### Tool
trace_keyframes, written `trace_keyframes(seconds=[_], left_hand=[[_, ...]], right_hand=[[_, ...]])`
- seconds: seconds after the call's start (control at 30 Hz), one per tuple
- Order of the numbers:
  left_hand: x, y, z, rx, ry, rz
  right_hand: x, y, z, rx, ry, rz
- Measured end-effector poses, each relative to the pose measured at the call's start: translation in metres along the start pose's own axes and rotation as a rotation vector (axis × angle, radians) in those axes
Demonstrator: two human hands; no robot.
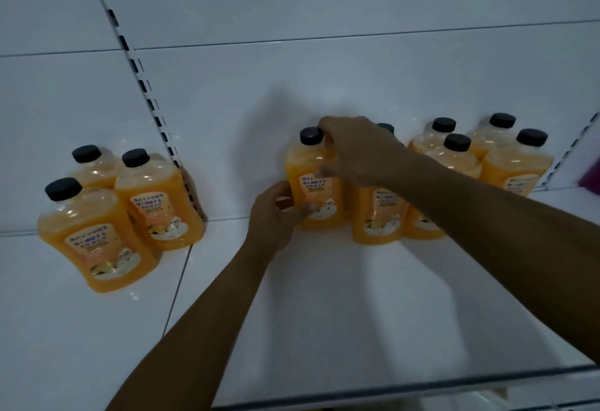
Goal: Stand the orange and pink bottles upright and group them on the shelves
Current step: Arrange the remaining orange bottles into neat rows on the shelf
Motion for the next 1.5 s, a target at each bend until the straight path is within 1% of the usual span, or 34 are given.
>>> trace_keyframes(seconds=[0.13, 0.3, 0.4, 0.5, 0.6, 0.73, 0.93, 1.03, 1.1, 1.13, 1.17, 1.23, 1.3, 1.33, 1.4, 1.5], left_hand=[[0.011, -0.014, 0.009, 0.007, -0.062, -0.049], [0.012, -0.021, 0.009, 0.048, -0.161, -0.067], [0.014, -0.017, 0.009, 0.033, -0.141, -0.100], [0.018, -0.014, 0.013, 0.010, -0.091, -0.150], [0.019, -0.016, 0.015, -0.020, -0.105, -0.173], [0.016, -0.016, 0.017, -0.038, -0.196, -0.196], [0.004, 0.003, 0.019, -0.056, -0.363, -0.223], [-0.022, 0.026, 0.023, -0.089, -0.374, -0.267], [-0.045, 0.043, 0.024, -0.081, -0.342, -0.317], [-0.056, 0.053, 0.023, -0.082, -0.345, -0.343], [-0.068, 0.062, 0.023, -0.090, -0.359, -0.370], [-0.094, 0.080, 0.025, -0.098, -0.388, -0.441], [-0.122, 0.098, 0.029, -0.098, -0.392, -0.546], [-0.137, 0.107, 0.031, -0.097, -0.383, -0.612], [-0.162, 0.125, 0.035, -0.102, -0.347, -0.751], [-0.188, 0.143, 0.041, -0.148, -0.295, -0.890]], right_hand=[[0.002, -0.004, -0.006, 0.012, 0.210, -0.008], [0.003, -0.005, -0.007, -0.035, 0.306, -0.018], [0.005, -0.008, -0.006, -0.051, 0.373, -0.037], [0.008, -0.012, -0.004, -0.046, 0.404, -0.037], [0.010, -0.013, -0.004, -0.043, 0.417, -0.046], [0.015, -0.013, -0.007, -0.047, 0.443, -0.076], [0.017, -0.012, -0.007, -0.048, 0.451, -0.058], [0.022, -0.008, 0.001, -0.002, 0.602, -0.025], [0.031, -0.009, 0.015, 0.030, 0.761, -0.083], [0.035, -0.011, 0.027, 0.035, 0.786, -0.125], [0.039, -0.014, 0.041, -0.004, 0.765, -0.174], [0.050, -0.022, 0.075, -0.181, 0.580, -0.217], [0.060, -0.027, 0.112, -0.352, 0.282, -0.221], [0.067, -0.030, 0.128, -0.406, 0.110, -0.206], [0.080, -0.038, 0.157, -0.460, -0.163, -0.174], [0.099, -0.055, 0.185, -0.463, -0.359, -0.100]])
Point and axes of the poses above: each hand's wrist, its own y-axis away from the middle knuckle, its own x-axis out of the palm, z = x × y, the point moved 1 cm from there along -y, towards the middle knuckle, and after that the axes turned 9 degrees about -x, right-handed, at the moved point
